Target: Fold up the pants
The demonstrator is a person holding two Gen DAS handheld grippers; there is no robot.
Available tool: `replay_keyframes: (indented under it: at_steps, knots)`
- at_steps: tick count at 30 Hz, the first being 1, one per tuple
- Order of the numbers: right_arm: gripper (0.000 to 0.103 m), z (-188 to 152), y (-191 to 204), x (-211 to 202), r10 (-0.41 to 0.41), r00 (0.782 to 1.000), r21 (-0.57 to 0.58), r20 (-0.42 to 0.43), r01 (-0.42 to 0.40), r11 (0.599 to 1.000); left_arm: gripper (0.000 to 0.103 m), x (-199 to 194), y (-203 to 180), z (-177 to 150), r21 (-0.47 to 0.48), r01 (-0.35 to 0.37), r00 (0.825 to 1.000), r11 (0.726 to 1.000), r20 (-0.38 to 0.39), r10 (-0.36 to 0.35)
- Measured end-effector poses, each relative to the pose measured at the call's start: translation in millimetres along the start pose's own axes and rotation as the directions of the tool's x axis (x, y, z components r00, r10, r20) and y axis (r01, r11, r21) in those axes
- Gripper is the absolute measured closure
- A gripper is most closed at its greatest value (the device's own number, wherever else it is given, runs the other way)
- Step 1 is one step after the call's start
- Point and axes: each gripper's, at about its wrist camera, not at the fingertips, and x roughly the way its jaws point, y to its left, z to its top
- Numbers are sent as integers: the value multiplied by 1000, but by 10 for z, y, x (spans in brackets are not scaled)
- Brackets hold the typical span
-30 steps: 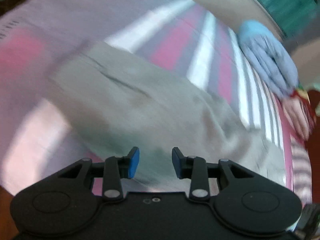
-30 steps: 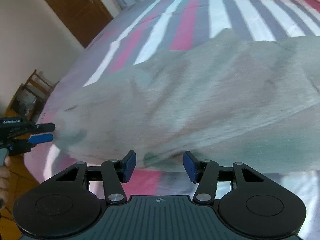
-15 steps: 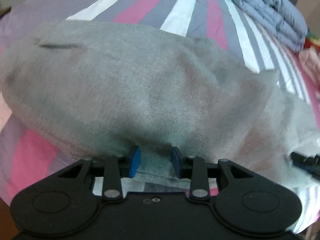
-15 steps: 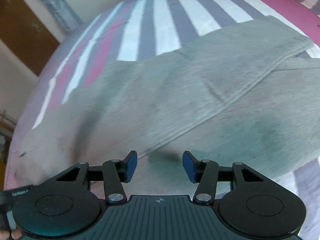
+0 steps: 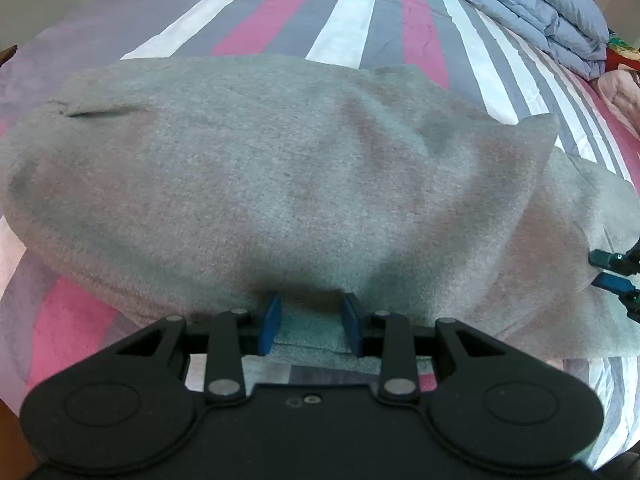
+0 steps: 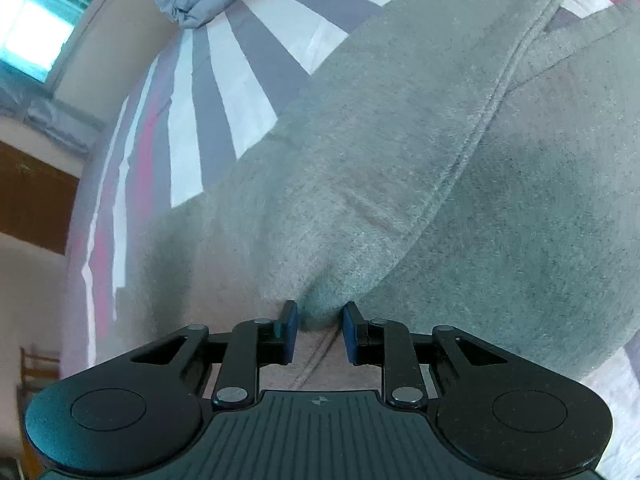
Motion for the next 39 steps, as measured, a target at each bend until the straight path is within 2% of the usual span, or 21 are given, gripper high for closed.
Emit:
replay_keyframes:
  at_steps: [3, 4, 6, 9, 11, 14, 16, 18, 21, 24, 26, 30, 34, 39]
  knots:
    - [80, -11, 24, -23, -6, 1000, -18, 27, 7, 1000, 79, 2, -15, 18, 9, -3, 1000, 1000, 1, 3]
    - [92, -25, 64, -22, -13, 999, -41, 38, 15, 999, 79, 0, -15, 18, 8, -2, 1000, 1000, 1, 2]
    - [93, -91, 177, -100, -31, 997, -120, 64, 39, 992, 79, 3, -21, 17, 8, -1, 1000, 1000, 2, 1]
    - [95, -206, 345, -323, -40, 989, -302, 142, 82, 950, 79, 9, -45, 15, 17, -2, 1000, 1000, 3, 2]
    - [95, -366, 405, -627, -16, 975, -399, 220, 105, 911, 79, 8, -53, 14, 23, -1, 1000, 1000, 5, 1]
    - [96, -616, 361, -1019, 47, 968, -440, 245, 69, 895, 79, 3, -62, 7, 32, 1, 1000, 1000, 7, -1]
    - [96, -823, 292, -1144, 43, 965, -469, 259, 86, 879, 79, 8, -70, 3, 34, 1, 1000, 999, 8, -1]
    - [96, -935, 161, -1011, -11, 973, -461, 231, 119, 880, 78, 8, -83, 1, 40, -2, 1000, 999, 7, 2]
    - [96, -959, -82, -575, -109, 985, -412, 133, 155, 898, 78, 1, -90, 2, 42, -4, 1000, 999, 6, 4]
    - [96, -909, -119, -558, -83, 990, -352, 117, 119, 928, 77, 9, -106, 7, 43, -12, 1000, 999, 4, 12]
    - [88, -823, -123, -625, -50, 994, -323, 94, 78, 943, 77, 18, -128, 15, 47, -22, 1000, 999, 7, 22]
    - [81, -652, -282, -867, -1, 996, -249, 90, 23, 968, 77, 16, -151, 2, 55, -27, 1000, 998, 12, 26]
    - [64, -336, -515, -956, -38, 992, -171, 124, 59, 983, 77, 10, -133, 14, 50, -21, 1000, 999, 9, 21]
    - [64, 61, -769, -905, -80, 988, -59, 130, 89, 994, 77, 13, -142, 26, 46, -28, 1000, 999, 7, 28]
